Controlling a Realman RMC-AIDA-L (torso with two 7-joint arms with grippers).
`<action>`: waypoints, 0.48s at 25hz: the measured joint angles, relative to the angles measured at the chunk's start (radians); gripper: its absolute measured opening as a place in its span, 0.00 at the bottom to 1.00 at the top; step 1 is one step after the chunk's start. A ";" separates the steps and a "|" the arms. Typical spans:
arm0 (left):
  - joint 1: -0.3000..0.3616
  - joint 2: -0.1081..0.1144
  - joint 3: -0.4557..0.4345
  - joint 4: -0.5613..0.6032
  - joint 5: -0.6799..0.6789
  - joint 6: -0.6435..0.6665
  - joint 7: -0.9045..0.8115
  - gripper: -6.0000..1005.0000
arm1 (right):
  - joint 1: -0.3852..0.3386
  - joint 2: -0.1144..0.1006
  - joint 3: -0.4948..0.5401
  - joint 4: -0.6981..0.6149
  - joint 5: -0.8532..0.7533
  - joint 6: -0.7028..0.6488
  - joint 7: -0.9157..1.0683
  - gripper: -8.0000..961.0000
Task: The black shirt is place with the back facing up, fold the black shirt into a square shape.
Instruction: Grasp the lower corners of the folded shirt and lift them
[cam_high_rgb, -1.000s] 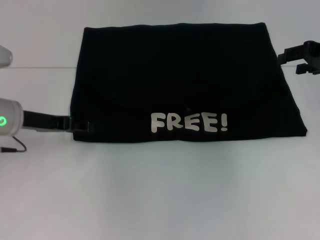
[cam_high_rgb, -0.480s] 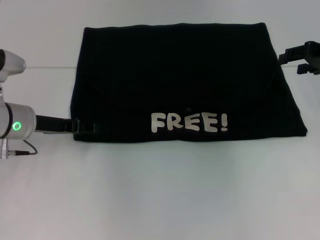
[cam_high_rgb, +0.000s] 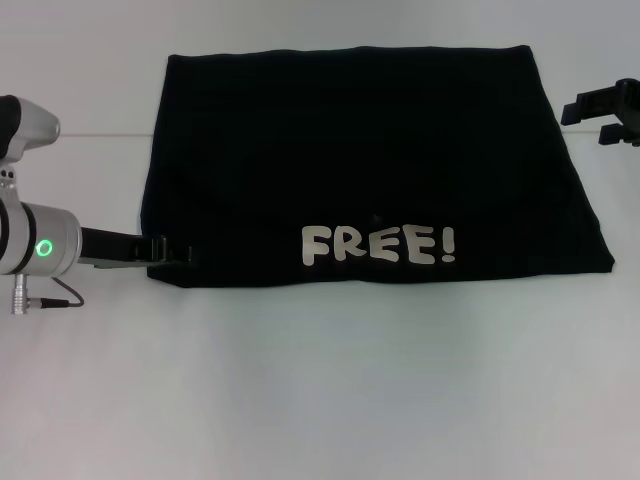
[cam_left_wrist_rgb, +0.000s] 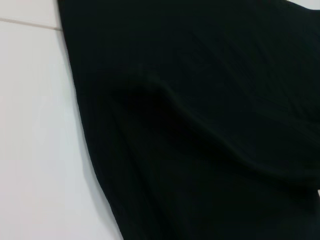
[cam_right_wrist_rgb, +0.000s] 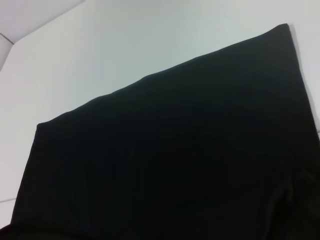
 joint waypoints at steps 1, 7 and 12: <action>-0.002 0.001 0.003 -0.001 0.002 -0.001 -0.004 0.62 | 0.000 0.000 0.000 0.000 0.000 0.000 0.000 0.73; -0.004 0.002 0.006 0.003 0.008 -0.004 -0.011 0.37 | 0.001 0.000 0.000 -0.002 -0.002 -0.003 -0.002 0.73; -0.006 0.003 0.008 -0.001 0.017 -0.015 -0.014 0.16 | 0.001 0.000 0.000 -0.003 -0.002 -0.007 -0.002 0.73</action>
